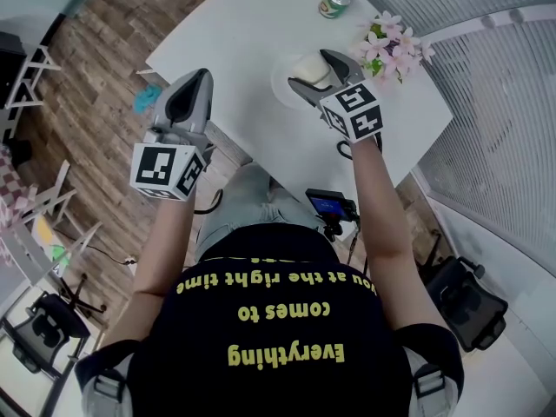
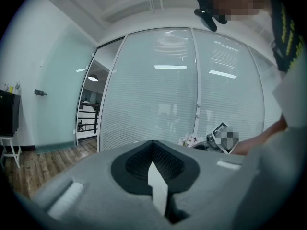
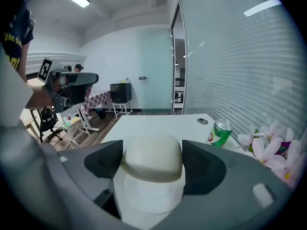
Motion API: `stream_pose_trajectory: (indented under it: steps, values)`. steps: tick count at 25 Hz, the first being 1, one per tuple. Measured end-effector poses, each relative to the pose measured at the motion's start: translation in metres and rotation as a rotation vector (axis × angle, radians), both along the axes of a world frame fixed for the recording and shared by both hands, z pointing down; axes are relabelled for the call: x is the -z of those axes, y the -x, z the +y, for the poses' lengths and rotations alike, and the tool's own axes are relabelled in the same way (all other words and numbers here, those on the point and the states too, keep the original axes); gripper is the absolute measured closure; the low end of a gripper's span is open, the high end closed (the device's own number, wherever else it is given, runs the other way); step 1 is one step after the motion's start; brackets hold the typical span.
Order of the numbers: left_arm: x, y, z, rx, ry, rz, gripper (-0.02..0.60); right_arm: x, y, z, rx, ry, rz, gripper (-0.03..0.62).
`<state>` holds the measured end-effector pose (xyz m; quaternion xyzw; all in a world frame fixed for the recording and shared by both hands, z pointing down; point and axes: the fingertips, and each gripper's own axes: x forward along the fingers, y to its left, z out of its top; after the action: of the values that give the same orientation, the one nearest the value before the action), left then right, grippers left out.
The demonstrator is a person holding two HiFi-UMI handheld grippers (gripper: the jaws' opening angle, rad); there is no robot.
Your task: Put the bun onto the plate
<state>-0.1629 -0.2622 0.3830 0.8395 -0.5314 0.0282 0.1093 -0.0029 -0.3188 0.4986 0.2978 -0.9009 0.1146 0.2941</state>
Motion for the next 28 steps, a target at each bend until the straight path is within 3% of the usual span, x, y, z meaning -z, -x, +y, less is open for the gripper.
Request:
stream_pose_trajectory:
  steps: [28]
  values:
    - [-0.010,0.000,-0.001,0.023,0.025,-0.024,0.583,-0.093,-0.006,-0.009,-0.009,0.051,0.079,0.202]
